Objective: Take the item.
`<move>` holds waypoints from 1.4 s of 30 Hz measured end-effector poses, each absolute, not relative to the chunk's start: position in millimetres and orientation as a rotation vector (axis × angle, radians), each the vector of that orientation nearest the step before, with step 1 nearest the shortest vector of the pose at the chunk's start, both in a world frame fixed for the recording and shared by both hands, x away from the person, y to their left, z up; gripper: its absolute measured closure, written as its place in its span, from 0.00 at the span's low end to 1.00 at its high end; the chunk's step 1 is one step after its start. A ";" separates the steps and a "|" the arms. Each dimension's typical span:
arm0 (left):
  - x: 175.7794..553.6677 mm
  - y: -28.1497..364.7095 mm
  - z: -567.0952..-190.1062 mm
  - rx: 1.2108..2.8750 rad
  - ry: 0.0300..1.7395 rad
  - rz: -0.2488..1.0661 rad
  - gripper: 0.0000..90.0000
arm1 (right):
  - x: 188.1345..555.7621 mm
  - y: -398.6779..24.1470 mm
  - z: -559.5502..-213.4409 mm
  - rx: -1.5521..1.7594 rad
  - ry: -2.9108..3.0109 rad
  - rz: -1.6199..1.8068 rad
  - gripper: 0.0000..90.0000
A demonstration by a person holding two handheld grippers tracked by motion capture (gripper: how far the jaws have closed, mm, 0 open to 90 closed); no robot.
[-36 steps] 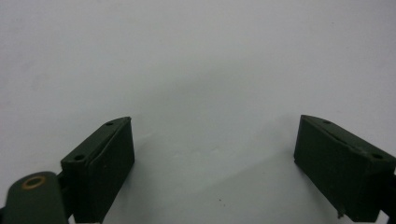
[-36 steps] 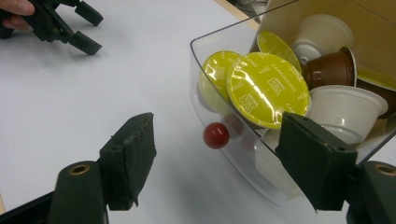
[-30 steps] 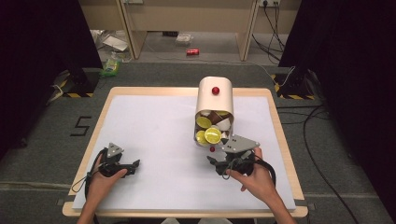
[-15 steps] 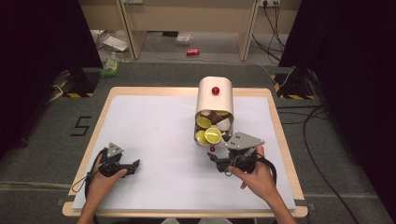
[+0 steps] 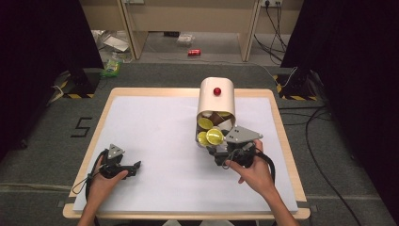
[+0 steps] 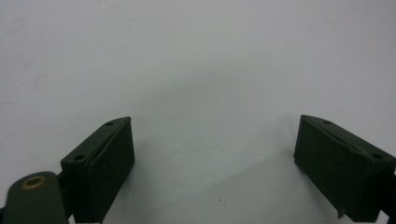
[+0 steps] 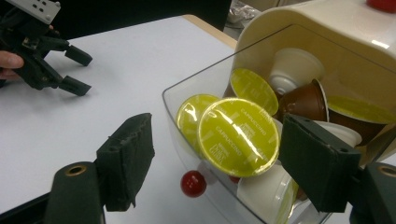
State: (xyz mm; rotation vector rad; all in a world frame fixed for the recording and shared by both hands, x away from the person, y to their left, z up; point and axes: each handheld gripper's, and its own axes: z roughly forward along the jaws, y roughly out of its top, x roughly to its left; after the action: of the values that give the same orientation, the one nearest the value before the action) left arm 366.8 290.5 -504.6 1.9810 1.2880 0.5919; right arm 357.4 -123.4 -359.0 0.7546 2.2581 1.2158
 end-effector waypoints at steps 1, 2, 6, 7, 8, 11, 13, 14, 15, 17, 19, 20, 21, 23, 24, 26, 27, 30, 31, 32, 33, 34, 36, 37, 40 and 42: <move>366.8 290.5 -504.6 1.981 1.288 0.591 0.13 | 358.6 -122.8 -358.2 0.755 2.256 1.213 0.30; 366.9 290.6 -504.6 1.981 1.288 0.591 0.13 | 359.8 -122.1 -357.4 0.758 2.252 1.212 0.30; 366.9 290.6 -504.6 1.981 1.289 0.590 0.13 | 364.9 -120.1 -354.6 0.775 2.246 1.208 0.31; 366.9 290.7 -504.6 1.981 1.288 0.590 0.13 | 366.0 -119.6 -354.3 0.783 2.244 1.208 0.31; 366.9 290.7 -504.6 1.981 1.289 0.589 0.13 | 367.5 -119.4 -354.1 0.785 2.245 1.201 0.31; 367.0 290.8 -504.6 1.981 1.289 0.588 0.13 | 372.8 -118.3 -354.9 0.800 2.246 1.192 0.31; 367.0 290.8 -504.5 1.982 1.289 0.588 0.13 | 378.7 -116.7 -356.7 0.816 2.246 1.186 0.31; 367.0 290.8 -504.5 1.982 1.289 0.588 0.13 | 378.7 -116.7 -356.7 0.816 2.246 1.186 0.31; 367.0 290.8 -504.6 1.982 1.289 0.589 0.13 | 382.0 -115.0 -358.0 0.822 2.251 1.182 0.31; 367.0 290.8 -504.5 1.981 1.289 0.588 0.13 | 384.8 -112.9 -359.2 0.824 2.254 1.173 0.32; 367.0 290.8 -504.5 1.981 1.289 0.588 0.13 | 385.9 -111.8 -359.8 0.828 2.256 1.171 0.32; 367.0 290.8 -504.5 1.982 1.290 0.588 0.13 | 387.7 -110.1 -361.0 0.827 2.263 1.160 0.32; 367.0 290.8 -504.6 1.980 1.290 0.588 0.13 | 387.7 -110.1 -361.0 0.827 2.263 1.160 0.32; 367.0 290.8 -504.6 1.979 1.290 0.587 0.13 | 389.7 -108.5 -362.8 0.835 2.269 1.145 0.33; 367.0 290.8 -504.6 1.979 1.290 0.587 0.13 | 389.7 -108.5 -362.8 0.835 2.269 1.145 0.33; 367.0 290.7 -504.7 1.978 1.291 0.588 0.13 | 391.2 -108.3 -363.9 0.838 2.273 1.139 0.33; 367.0 290.9 -504.6 1.981 1.289 0.587 0.13 | 391.9 -108.3 -364.3 0.840 2.274 1.135 0.33; 367.0 290.7 -504.7 1.978 1.290 0.587 0.13 | 394.0 -108.9 -366.1 0.851 2.280 1.127 0.35; 367.0 290.9 -504.6 1.981 1.289 0.587 0.13 | 394.0 -108.9 -366.1 0.851 2.280 1.127 0.35; 367.0 290.7 -504.7 1.978 1.290 0.587 0.13 | 394.3 -108.9 -366.7 0.852 2.281 1.125 0.35; 367.0 290.7 -504.6 1.979 1.291 0.587 0.13 | 394.6 -109.2 -367.0 0.853 2.284 1.123 0.36; 367.0 290.9 -504.5 1.982 1.290 0.587 0.13 | 395.2 -109.5 -367.5 0.855 2.285 1.125 0.36; 367.1 290.8 -504.7 1.979 1.290 0.586 0.13 | 395.4 -109.7 -367.8 0.865 2.289 1.127 0.36; 367.1 290.8 -504.7 1.979 1.290 0.586 0.13 | 395.4 -109.7 -367.8 0.865 2.289 1.127 0.36; 367.1 290.8 -504.7 1.978 1.290 0.587 0.13 | 397.0 -110.6 -368.7 0.880 2.299 1.138 0.37; 367.0 290.8 -504.6 1.981 1.290 0.588 0.13 | 397.6 -111.0 -369.4 0.890 2.307 1.151 0.38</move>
State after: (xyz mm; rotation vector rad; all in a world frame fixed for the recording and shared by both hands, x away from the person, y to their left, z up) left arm 367.0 290.8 -504.6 1.9807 1.2901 0.5876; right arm 397.6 -111.0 -369.4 0.8902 2.3066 1.1514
